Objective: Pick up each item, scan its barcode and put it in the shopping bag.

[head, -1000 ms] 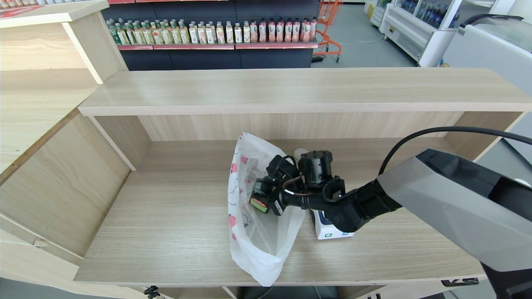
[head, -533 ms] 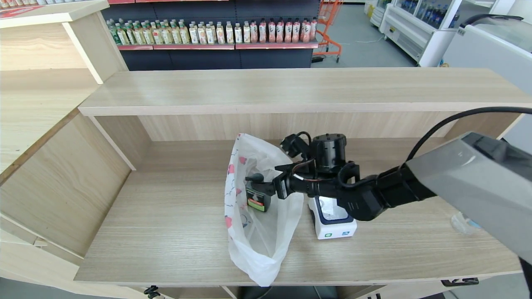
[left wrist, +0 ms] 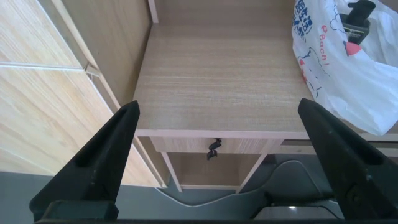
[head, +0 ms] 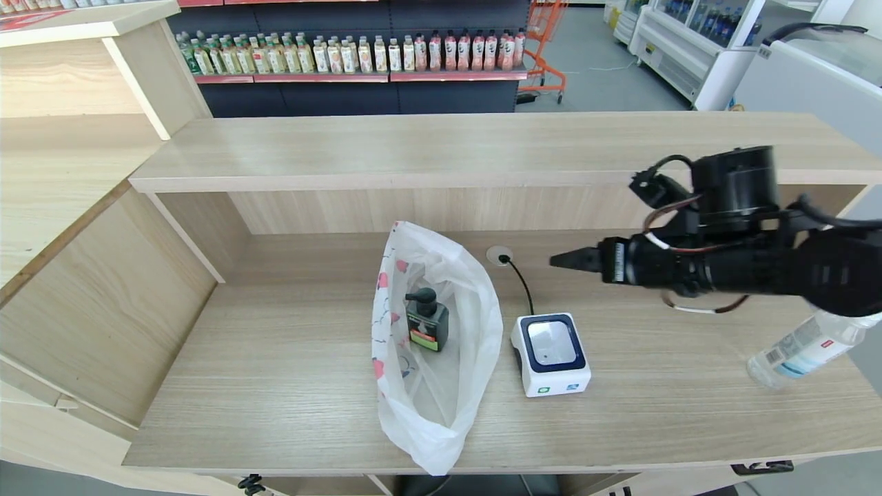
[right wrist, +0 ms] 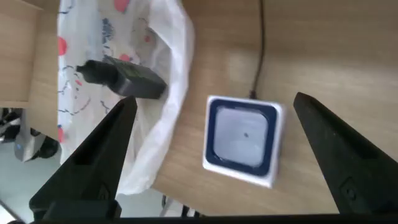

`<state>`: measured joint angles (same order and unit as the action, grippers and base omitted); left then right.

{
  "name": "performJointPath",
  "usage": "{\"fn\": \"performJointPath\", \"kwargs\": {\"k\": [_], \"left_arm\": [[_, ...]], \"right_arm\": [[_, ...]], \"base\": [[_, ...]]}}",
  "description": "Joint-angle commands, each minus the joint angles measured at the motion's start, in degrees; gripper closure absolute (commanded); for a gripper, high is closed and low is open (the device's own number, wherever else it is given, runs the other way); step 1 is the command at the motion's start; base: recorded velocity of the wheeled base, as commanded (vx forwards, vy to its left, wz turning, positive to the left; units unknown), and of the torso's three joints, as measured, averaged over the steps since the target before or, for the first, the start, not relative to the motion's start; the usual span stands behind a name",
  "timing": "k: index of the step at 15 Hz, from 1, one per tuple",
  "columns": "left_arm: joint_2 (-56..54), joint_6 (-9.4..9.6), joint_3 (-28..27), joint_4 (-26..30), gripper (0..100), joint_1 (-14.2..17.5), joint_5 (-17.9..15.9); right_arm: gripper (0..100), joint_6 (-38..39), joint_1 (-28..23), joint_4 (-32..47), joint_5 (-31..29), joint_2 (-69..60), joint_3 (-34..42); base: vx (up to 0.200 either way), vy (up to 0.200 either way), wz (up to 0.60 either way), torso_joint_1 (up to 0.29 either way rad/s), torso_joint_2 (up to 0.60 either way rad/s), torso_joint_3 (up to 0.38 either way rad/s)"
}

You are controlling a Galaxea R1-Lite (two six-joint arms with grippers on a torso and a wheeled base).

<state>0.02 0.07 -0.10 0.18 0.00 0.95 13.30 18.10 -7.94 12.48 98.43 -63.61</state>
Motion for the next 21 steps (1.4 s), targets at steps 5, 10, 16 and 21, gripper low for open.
{"fn": "performJointPath", "kwargs": {"k": [5,10,16,21], "left_arm": [[-0.02,-0.07,0.01,-0.01,0,0.0,0.02],[-0.02,-0.25,0.01,-0.01,0,0.0,0.02],[-0.02,-0.16,0.01,-0.01,0,0.0,0.02],[-0.02,-0.07,0.01,-0.01,0,0.0,0.02]], "right_arm": [[0,0.94,-10.54,10.31,-4.57,-28.91,23.44],[0,0.85,-10.63,10.22,-7.39,-38.57,33.11],[0,1.11,-11.51,10.31,-7.91,-42.79,36.54],[0,1.2,-11.51,10.31,-7.91,-43.67,36.45]], "base": [[0.0,0.0,0.0,0.0,0.0,0.0],[0.0,0.0,0.0,0.0,0.0,0.0],[0.0,-0.167,0.0,0.001,0.0,0.004],[0.0,-0.2,0.0,0.008,0.0,0.002]]}}
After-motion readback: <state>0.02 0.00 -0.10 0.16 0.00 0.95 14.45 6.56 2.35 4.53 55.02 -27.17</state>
